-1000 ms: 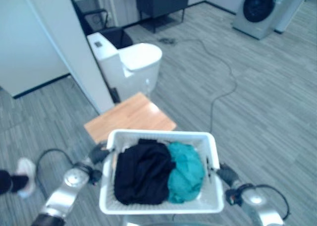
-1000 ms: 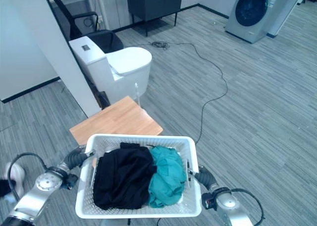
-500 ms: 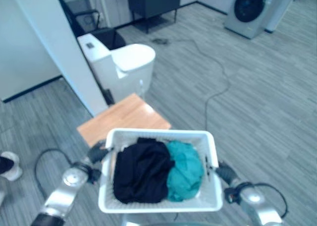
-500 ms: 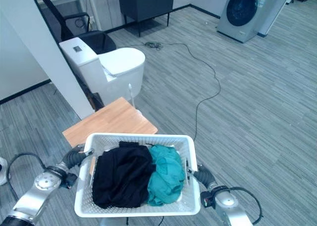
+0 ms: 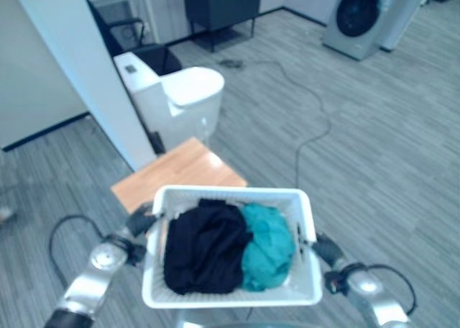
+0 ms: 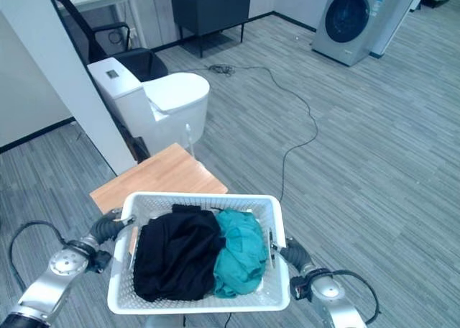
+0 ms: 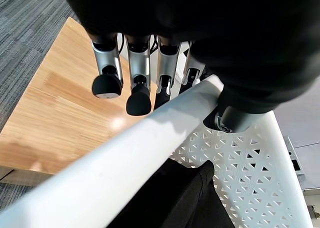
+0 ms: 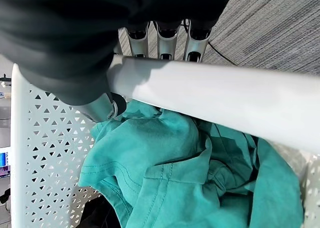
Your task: Grab the laundry basket,head to the washer,open it,put in the laundry and shut it.
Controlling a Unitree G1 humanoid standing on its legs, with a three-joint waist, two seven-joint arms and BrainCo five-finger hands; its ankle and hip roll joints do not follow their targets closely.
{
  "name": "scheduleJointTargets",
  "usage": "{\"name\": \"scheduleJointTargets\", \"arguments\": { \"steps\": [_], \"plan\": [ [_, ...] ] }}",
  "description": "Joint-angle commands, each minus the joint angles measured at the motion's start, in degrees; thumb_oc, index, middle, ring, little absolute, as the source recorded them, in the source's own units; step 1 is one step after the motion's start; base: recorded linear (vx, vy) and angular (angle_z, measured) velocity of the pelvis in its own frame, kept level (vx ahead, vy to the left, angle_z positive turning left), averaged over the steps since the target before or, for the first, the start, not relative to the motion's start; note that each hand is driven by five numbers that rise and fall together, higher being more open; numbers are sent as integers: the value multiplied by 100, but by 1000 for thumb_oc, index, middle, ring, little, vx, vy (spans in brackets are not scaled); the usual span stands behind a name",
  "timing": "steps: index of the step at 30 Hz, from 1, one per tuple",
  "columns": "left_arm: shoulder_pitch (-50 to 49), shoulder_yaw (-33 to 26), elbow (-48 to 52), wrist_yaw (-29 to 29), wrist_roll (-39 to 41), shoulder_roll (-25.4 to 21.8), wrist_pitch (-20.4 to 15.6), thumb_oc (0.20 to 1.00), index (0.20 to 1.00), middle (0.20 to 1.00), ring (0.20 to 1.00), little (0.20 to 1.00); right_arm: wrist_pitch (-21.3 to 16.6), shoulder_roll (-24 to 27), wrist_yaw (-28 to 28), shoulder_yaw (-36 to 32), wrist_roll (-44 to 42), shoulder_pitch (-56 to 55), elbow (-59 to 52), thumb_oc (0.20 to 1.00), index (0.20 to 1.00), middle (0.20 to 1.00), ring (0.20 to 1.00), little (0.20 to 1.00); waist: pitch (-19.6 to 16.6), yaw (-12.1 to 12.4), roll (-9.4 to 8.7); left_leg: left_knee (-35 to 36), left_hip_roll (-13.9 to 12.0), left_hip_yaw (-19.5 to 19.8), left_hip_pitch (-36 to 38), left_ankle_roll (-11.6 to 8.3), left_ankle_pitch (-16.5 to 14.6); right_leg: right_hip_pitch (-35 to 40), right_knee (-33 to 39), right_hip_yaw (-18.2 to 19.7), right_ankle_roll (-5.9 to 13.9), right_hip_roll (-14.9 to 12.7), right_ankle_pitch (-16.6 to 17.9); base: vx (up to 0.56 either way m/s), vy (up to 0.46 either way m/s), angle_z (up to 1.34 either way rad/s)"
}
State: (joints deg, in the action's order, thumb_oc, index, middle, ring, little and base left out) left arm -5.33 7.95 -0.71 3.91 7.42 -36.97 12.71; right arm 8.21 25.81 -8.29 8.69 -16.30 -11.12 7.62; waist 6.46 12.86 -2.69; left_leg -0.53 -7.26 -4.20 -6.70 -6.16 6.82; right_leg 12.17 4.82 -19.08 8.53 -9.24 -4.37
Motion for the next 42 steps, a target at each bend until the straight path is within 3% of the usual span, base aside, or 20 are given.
{"name": "scheduleJointTargets", "arguments": {
  "steps": [1, 5, 6, 7, 10, 11, 12, 15, 17, 21, 24, 26, 27, 29, 30, 31, 34, 37, 38, 42],
  "plan": [
    [743, -137, 172, 146, 895, 6, -687, 200, 200, 200, 200, 200, -416, -26, -134, -131, -555, 215, -369, 200, 200, 200, 200, 200, -172, -74, 157, -717, -329, 577, -560, 67, -20, -245, -823, 230, -651, 555, -676, -73, -211, 3],
    [677, -150, 271, 166, 972, 22, -658, 200, 200, 200, 200, 200, -425, -33, -112, -131, -612, 147, -376, 200, 200, 200, 200, 200, -43, -138, 260, -989, -634, 787, -615, 13, 278, -228, -958, 396, -924, 956, -841, -75, -225, 4],
    [651, -149, 313, 156, 981, 33, -637, 200, 200, 200, 200, 200, -435, -44, -109, -96, -602, 141, -373, 200, 200, 200, 200, 200, 61, -149, 296, -1335, -747, 947, -759, 30, 598, -246, -1033, 519, -1031, 1098, -843, -140, -276, 9],
    [592, -154, 357, 166, 1034, 68, -601, 200, 200, 200, 200, 200, -411, 8, -125, -110, -604, 79, -410, 200, 200, 200, 200, 200, 219, -172, 288, -1979, -651, 1111, -1057, 222, 790, -298, -1160, 617, -1129, 1136, -865, -181, -366, 0],
    [595, -139, 309, 158, 1021, 102, -616, 200, 200, 200, 200, 200, -400, 70, -110, -155, -584, 18, -401, 200, 200, 200, 200, 200, 288, -214, 261, -2641, -446, 1041, -1542, 322, 819, -343, -1218, 530, -1188, 1164, -883, -86, -175, 12],
    [613, -160, 248, 140, 1006, 136, -614, 200, 200, 200, 200, 200, -380, 79, -90, -179, -597, 12, -381, 200, 200, 200, 200, 200, 318, -167, 273, -2726, -36, 824, -1785, 360, 623, -361, -1226, 535, -1197, 1183, -887, 43, -60, 16],
    [566, -224, 227, 178, 956, 167, -634, 200, 200, 200, 200, 200, -363, 71, -125, -178, -601, 4, -385, 200, 200, 200, 200, 200, 316, 2, 361, -2321, 474, 832, -2022, 326, 542, -339, -1173, 603, -1158, 1248, -875, 99, -76, 31],
    [439, -302, 193, 213, 880, 215, -630, 200, 200, 200, 200, 200, -382, 16, -173, -90, -582, 148, -314, 200, 200, 200, 200, 200, 209, 318, 507, -1009, 811, 1005, -2134, 228, 684, -203, -986, 730, -1076, 1425, -926, 174, -21, -12],
    [397, -354, 184, 209, 877, 225, -624, 200, 200, 200, 200, 200, -392, -26, -197, 7, -561, 308, -246, 200, 200, 200, 200, 200, 183, 395, 500, -382, 799, 1035, -2049, 229, 755, -142, -1010, 815, -1053, 1472, -1015, 261, -8, -115],
    [358, -449, 74, 157, 883, 189, -675, 200, 200, 200, 200, 200, -406, -115, -152, 82, -583, 523, -234, 200, 200, 200, 200, 200, 179, 396, 451, -410, 657, 792, -1959, 348, 703, 34, -1134, 976, -1031, 1552, -1224, 291, 17, -53],
    [263, -601, 35, 135, 891, 154, -737, 200, 200, 200, 200, 200, -408, -210, -180, 79, -586, 571, -271, 200, 200, 200, 200, 200, -19, 442, 184, -558, 643, 543, -1804, 483, 680, 298, -1046, 1059, -883, 1328, -1323, 502, 99, -20],
    [155, -700, 25, 163, 869, 90, -775, 200, 200, 200, 200, 200, -413, -260, -263, 94, -543, 589, -219, 200, 200, 200, 200, 200, -144, 523, -30, -723, 788, 398, -1763, 606, 458, 415, -1190, 1048, -654, 1048, -1062, 457, 139, -25],
    [152, -702, 27, 164, 869, 88, -775, 200, 200, 200, 200, 200, -414, -262, -263, 95, -541, 590, -217, 200, 200, 200, 200, 200, -156, 531, -23, -719, 774, 395, -1774, 608, 468, 404, -1178, 1059, -653, 1058, -1044, 366, 133, -51],
    [82, -760, 2, 165, 845, 15, -789, 200, 200, 200, 200, 200, -424, -345, -312, 117, -511, 612, -160, 200, 200, 200, 200, 200, -253, 583, -232, -908, 1014, 206, -1670, 804, 160, 289, -1799, 1043, -258, 733, -96, 480, 217, -8],
    [42, -870, 23, 148, 806, -56, -796, 200, 200, 200, 200, 200, -429, -415, -340, 112, -473, 726, -49, 200, 200, 200, 200, 200, -267, 565, -260, -968, 1254, 186, -1361, 1064, -212, -175, -3194, 1089, 95, 445, 967, 791, 363, 22],
    [67, -935, 106, 128, 839, -77, -806, 200, 200, 200, 200, 200, -425, -397, -372, 88, -387, 769, -11, 200, 200, 200, 200, 200, -188, 424, -122, -1051, 1324, 276, -1053, 1267, -498, -611, -4254, 1135, 157, 326, 1503, 727, 335, 14],
    [95, -1033, 107, 44, 897, -60, -809, 200, 200, 200, 200, 200, -393, -342, -414, -12, -282, 750, -21, 200, 200, 200, 200, 200, 16, 48, 306, -914, 1275, 656, -293, 1430, -739, -1993, -5384, 1275, -90, 569, 826, 425, 152, 23],
    [120, -1000, 111, 80, 921, -52, -850, 200, 200, 200, 200, 200, -420, -263, -387, -178, -313, 692, -122, 200, 200, 200, 200, 200, 145, -372, 470, -787, 1327, 1035, 280, 1345, -912, -2643, -4471, 1191, -174, 530, 516, 427, -34, 83],
    [132, -954, 99, 118, 948, -35, -895, 200, 200, 200, 200, 200, -446, -198, -315, -320, -343, 637, -100, 200, 200, 200, 200, 200, 147, -537, 491, -779, 1357, 1297, 532, 1219, -1079, -2778, -3360, 1320, -199, 500, 423, 542, -177, 178],
    [166, -843, 56, 177, 902, 3, -948, 200, 200, 200, 200, 200, -434, -105, -259, -628, -414, 430, -175, 200, 200, 200, 200, 200, 118, -739, 539, -765, 1305, 1786, 1037, 978, -1443, -2980, -1432, 1819, -53, 54, 1021, 492, -226, 131]
  ]
}}
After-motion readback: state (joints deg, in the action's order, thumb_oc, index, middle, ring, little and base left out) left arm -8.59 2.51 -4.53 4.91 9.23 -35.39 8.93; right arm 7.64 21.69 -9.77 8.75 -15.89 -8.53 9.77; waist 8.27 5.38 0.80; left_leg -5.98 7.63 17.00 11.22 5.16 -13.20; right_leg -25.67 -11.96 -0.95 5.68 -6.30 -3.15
